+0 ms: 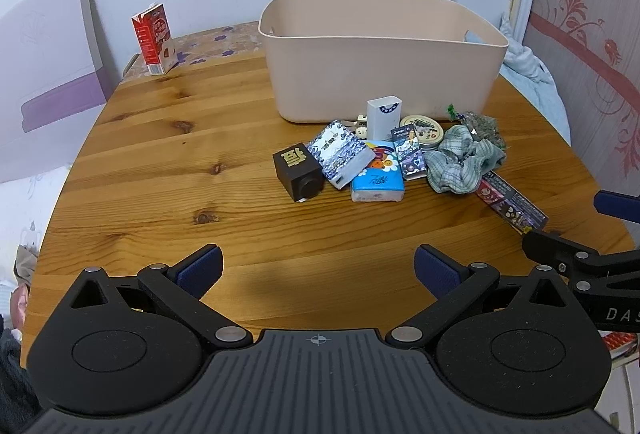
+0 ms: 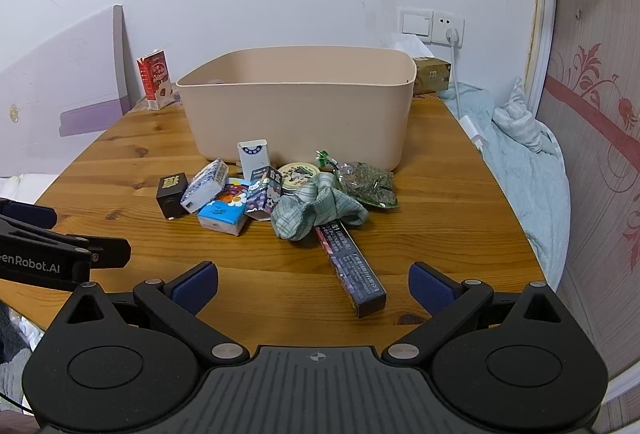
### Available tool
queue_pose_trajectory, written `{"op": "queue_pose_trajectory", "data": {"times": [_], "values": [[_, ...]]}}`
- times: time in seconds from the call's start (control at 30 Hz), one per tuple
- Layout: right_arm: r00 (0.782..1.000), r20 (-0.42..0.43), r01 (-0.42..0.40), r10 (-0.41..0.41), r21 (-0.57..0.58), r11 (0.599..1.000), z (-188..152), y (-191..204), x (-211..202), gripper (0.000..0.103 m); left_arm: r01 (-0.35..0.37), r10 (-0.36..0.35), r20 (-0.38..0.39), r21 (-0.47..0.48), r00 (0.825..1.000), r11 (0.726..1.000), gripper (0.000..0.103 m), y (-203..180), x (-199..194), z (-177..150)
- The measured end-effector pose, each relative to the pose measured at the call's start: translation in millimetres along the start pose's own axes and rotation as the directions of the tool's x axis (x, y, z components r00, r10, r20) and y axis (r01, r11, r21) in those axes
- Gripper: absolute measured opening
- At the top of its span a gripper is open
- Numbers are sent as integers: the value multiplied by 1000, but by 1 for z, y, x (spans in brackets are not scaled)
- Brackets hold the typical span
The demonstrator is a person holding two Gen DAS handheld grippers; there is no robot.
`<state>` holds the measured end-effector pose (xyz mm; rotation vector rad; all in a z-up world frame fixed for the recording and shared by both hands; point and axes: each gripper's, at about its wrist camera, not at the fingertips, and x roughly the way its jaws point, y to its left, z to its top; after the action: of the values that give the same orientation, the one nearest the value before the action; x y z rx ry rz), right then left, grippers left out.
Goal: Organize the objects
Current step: 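Move both tools toward the pile of small items, then grasp the black cube box with left tool while right grasps dark stick box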
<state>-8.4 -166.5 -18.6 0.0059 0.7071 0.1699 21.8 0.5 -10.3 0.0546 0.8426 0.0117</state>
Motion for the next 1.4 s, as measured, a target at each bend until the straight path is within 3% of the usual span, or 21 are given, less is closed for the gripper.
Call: {"op": "queue_pose_trajectory", "data": {"times": [0.5, 0.97, 1.4], "values": [[1000, -17, -3, 3, 16, 1000, 4, -7, 17, 102, 14, -14, -33, 10, 999, 1000, 103, 4, 23, 5], [997, -70, 44, -42, 27, 999, 11, -14, 59, 94, -10, 10, -43, -15, 999, 1000, 103, 25, 72, 22], [988, -126, 90, -84, 42, 995, 10, -15, 87, 85, -24, 24, -6, -63, 1000, 998, 103, 44, 121, 45]]}}
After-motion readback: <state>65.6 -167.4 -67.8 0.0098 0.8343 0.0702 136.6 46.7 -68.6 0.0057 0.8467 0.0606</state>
